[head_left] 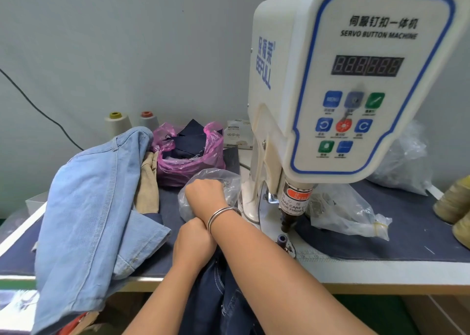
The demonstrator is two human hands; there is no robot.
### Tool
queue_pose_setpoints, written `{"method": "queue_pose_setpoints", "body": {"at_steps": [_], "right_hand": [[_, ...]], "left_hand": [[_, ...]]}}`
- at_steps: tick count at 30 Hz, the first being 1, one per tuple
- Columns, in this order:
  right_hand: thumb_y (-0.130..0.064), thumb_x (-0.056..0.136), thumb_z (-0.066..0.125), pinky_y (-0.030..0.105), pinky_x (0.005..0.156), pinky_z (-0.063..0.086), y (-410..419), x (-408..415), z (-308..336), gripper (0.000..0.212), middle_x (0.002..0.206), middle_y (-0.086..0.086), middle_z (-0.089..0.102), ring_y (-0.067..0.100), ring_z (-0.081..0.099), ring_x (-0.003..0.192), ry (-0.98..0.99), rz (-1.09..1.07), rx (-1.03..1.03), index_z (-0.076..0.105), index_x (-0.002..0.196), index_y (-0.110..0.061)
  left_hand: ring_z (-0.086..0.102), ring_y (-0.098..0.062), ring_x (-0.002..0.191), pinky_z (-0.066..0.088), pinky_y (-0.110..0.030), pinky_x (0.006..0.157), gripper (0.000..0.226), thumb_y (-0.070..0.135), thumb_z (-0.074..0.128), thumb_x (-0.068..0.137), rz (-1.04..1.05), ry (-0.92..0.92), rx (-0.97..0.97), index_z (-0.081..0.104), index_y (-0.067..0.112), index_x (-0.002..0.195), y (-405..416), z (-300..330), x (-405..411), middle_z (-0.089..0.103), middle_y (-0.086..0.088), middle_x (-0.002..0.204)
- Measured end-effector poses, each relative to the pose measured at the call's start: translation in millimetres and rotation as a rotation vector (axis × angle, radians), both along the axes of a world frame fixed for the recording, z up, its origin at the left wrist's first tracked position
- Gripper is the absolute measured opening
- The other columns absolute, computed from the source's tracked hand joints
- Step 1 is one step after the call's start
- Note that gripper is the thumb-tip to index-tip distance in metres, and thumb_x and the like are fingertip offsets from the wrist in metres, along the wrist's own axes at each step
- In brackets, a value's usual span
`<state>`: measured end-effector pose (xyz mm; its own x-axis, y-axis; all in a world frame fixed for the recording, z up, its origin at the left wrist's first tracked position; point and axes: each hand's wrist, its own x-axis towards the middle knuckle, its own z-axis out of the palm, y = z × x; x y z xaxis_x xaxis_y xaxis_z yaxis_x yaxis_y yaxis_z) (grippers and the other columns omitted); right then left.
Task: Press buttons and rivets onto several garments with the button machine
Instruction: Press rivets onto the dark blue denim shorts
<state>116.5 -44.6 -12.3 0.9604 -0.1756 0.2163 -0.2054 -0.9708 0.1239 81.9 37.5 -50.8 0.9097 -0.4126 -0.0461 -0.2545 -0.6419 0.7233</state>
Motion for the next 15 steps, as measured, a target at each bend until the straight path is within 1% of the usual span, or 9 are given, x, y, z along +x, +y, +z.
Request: {"method": "queue_pose_setpoints", "body": {"at_steps": [3, 5, 7, 10, 13, 15], "right_hand": [[-0.004, 0.090, 0.050, 0.032, 0.074, 0.046, 0.0, 3.9, -1.6, 0.025, 0.110, 0.004, 0.066, 0.026, 0.063, 0.104, -0.010, 0.023, -0.021, 0.064, 0.109, -0.013], [-0.005, 0.090, 0.050, 0.031, 0.073, 0.045, -0.2, 5.8, -2.1, 0.025, 0.111, 0.003, 0.067, 0.026, 0.063, 0.105, -0.016, 0.030, -0.026, 0.064, 0.109, -0.014], [-0.005, 0.090, 0.052, 0.031, 0.069, 0.041, -0.9, 6.2, -2.4, 0.024, 0.109, 0.003, 0.067, 0.025, 0.064, 0.103, -0.006, 0.034, -0.040, 0.064, 0.108, -0.014], [-0.005, 0.090, 0.052, 0.031, 0.065, 0.039, -1.8, 4.3, -2.5, 0.022, 0.106, 0.002, 0.068, 0.025, 0.065, 0.100, 0.008, 0.039, -0.076, 0.065, 0.106, -0.014], [-0.005, 0.090, 0.052, 0.031, 0.064, 0.039, -2.2, 2.9, -3.4, 0.021, 0.105, 0.002, 0.068, 0.024, 0.065, 0.098, -0.004, 0.046, -0.086, 0.065, 0.105, -0.014], [-0.006, 0.090, 0.053, 0.031, 0.067, 0.041, -2.4, 2.5, -3.7, 0.022, 0.106, 0.002, 0.068, 0.024, 0.065, 0.100, -0.015, 0.049, -0.082, 0.064, 0.107, -0.014]], "left_hand": [[0.052, -0.023, 0.065, 0.040, -0.030, 0.061, 0.028, 0.017, 0.053, 0.089, 0.009, 0.031, 0.018, 0.047, 0.022, 0.063, -0.5, 1.6, 0.5, 0.048, 0.004, 0.064], [0.052, -0.023, 0.067, 0.041, -0.030, 0.064, 0.028, 0.016, 0.052, 0.090, 0.008, 0.040, 0.026, 0.046, 0.023, 0.063, -0.4, 2.4, -0.1, 0.048, 0.005, 0.064], [0.052, -0.022, 0.066, 0.040, -0.030, 0.062, 0.028, 0.017, 0.053, 0.089, -0.001, 0.025, 0.022, 0.047, 0.023, 0.063, 0.1, 2.2, -0.1, 0.048, 0.005, 0.064], [0.050, -0.015, 0.061, 0.035, -0.028, 0.055, 0.027, 0.020, 0.055, 0.088, -0.014, 0.000, 0.022, 0.047, 0.023, 0.062, 0.5, 1.3, -0.6, 0.050, 0.005, 0.064], [0.051, -0.015, 0.062, 0.034, -0.027, 0.053, 0.026, 0.021, 0.055, 0.088, -0.023, -0.011, 0.021, 0.049, 0.023, 0.063, 1.2, 0.9, -1.0, 0.051, 0.006, 0.064], [0.051, -0.015, 0.061, 0.034, -0.028, 0.054, 0.027, 0.021, 0.055, 0.088, -0.034, -0.026, 0.021, 0.048, 0.023, 0.062, 1.3, 0.5, -1.0, 0.050, 0.007, 0.063]]}}
